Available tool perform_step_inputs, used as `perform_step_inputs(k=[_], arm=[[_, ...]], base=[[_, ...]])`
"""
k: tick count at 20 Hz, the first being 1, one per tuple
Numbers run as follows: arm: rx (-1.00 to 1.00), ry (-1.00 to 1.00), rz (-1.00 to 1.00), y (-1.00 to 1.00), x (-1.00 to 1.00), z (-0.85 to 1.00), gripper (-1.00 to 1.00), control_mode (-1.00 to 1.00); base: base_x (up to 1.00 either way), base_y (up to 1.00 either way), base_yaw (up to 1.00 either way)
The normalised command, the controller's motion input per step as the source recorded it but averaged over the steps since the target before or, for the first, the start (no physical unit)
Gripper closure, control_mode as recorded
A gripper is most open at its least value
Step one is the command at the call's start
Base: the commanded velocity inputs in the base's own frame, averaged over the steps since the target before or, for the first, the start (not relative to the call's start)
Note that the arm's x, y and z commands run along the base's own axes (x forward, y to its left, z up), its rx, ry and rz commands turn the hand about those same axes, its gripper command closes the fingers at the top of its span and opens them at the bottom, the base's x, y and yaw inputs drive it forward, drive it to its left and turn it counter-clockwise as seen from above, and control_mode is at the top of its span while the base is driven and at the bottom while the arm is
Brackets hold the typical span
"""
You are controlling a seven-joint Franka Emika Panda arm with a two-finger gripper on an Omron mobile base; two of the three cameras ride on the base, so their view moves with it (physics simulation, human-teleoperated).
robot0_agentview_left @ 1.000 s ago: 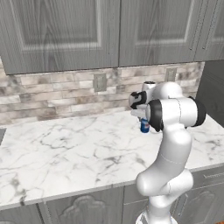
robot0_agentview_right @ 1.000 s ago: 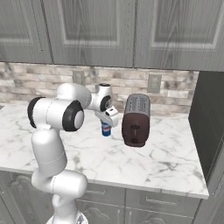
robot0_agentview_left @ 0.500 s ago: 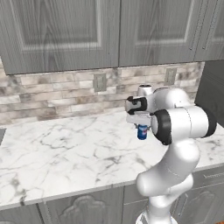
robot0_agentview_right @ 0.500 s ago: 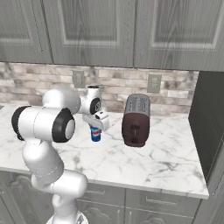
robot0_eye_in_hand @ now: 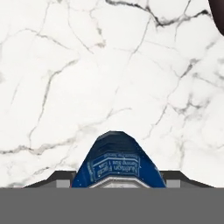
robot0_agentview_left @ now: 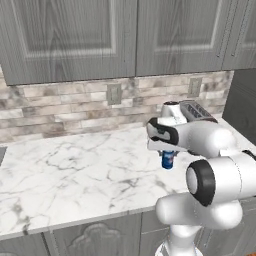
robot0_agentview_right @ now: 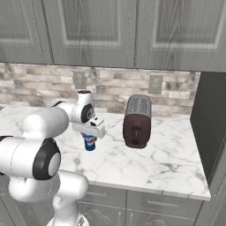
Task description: Move the drinks to the dining counter.
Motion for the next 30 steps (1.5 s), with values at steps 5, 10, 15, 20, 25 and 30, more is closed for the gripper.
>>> perform_step_inputs(k=[5,10,15,20,25,30], arm=[[0.06,0.0,0.21,0.0,-0.21,0.38,1.0,-1.0],[0.08,-0.01,0.17,0.0,-0.1,0.38,1.0,-1.0],[0.02,-0.05,0.14,0.0,-0.02,0.4,1.0,-1.0],[0.0,-0.05,0.09,0.01,-0.02,0.37,1.0,-1.0],[0.0,-0.01,0.01,0.02,0.0,0.33,1.0,-1.0],[0.0,0.02,0.0,0.06,0.0,0.17,1.0,-1.0]], base=[[0.0,0.0,0.0],[0.0,0.0,0.0],[0.0,0.0,0.0],[0.0,0.0,0.0],[0.0,0.0,0.0],[0.0,0.0,0.0]])
